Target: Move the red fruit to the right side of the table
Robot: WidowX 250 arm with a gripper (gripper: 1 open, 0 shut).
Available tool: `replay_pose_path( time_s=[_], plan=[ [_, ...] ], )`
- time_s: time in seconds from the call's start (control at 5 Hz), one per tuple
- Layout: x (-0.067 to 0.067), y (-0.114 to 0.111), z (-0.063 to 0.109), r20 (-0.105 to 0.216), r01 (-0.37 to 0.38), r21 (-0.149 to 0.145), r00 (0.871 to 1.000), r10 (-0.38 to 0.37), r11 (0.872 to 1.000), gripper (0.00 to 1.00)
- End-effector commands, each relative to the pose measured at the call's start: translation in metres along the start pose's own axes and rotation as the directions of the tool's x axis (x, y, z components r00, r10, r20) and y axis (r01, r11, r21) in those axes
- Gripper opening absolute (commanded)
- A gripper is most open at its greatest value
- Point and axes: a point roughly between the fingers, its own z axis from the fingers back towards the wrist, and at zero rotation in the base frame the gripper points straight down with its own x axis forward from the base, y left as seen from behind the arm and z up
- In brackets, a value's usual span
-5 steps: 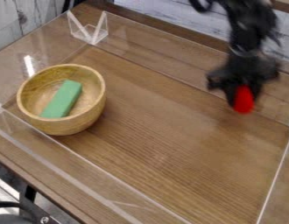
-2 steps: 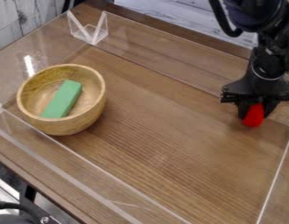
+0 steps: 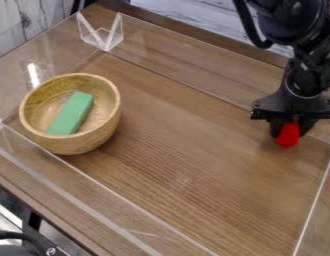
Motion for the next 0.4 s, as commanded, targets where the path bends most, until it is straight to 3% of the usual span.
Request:
replay_pose_path(
  time_s=[0.0,0.2],
  plan=[
    [0.0136,0.0088,0.0076,0.043,-0.015,0.000,0.999,0.015,1.000,0.00],
    [0.0170,0.0161,0.0044,0.059,-0.016,0.018,0.998,0.015,1.000,0.00]
  ],
)
